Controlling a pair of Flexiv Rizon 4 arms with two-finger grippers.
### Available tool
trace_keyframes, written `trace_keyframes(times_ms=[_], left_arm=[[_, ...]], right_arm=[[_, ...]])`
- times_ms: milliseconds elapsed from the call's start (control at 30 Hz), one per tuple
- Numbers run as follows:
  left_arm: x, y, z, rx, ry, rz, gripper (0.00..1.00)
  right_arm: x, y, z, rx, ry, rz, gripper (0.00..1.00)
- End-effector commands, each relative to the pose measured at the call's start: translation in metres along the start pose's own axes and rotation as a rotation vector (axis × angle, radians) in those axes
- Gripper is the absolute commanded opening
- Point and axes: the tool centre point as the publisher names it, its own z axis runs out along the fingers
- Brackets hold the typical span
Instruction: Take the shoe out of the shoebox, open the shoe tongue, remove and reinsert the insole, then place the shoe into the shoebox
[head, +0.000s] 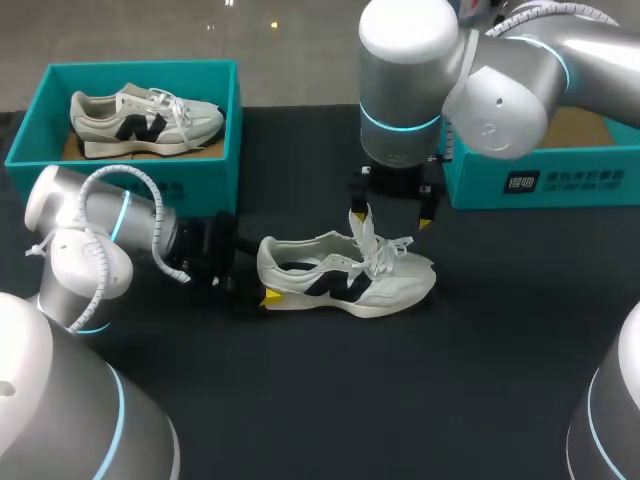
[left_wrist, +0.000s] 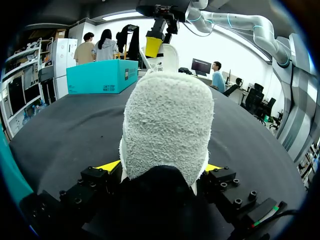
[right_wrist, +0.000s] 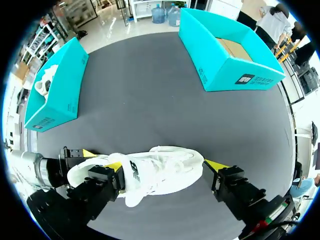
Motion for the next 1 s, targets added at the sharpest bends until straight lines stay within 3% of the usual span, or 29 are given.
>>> trace_keyframes(times_ms=[33, 267, 400, 967, 1000], left_arm=[[0.001, 0.002, 0.002, 0.001, -0.001, 0.001, 0.0], [0.001, 0.002, 0.002, 0.001, -0.001, 0.001, 0.0], [0.001, 0.002, 0.002, 0.001, -0.001, 0.001, 0.0], [0.001, 0.002, 0.002, 0.001, -0.001, 0.001, 0.0], [0.001, 0.002, 0.002, 0.001, -0.001, 0.001, 0.0]], right_arm=[[0.002, 0.0, -0.025, -0.062, 0.101, -0.119, 1.0], [0.041, -0.001, -0.055, -0.129, 0.314, -0.53, 1.0], [0.058, -0.007, -0.065, -0.091, 0.387, -0.743, 1.0], [0.062, -0.006, -0.066, -0.075, 0.357, -0.734, 1.0], [0.067, -0.007, -0.064, -0.083, 0.349, -0.828, 1.0]])
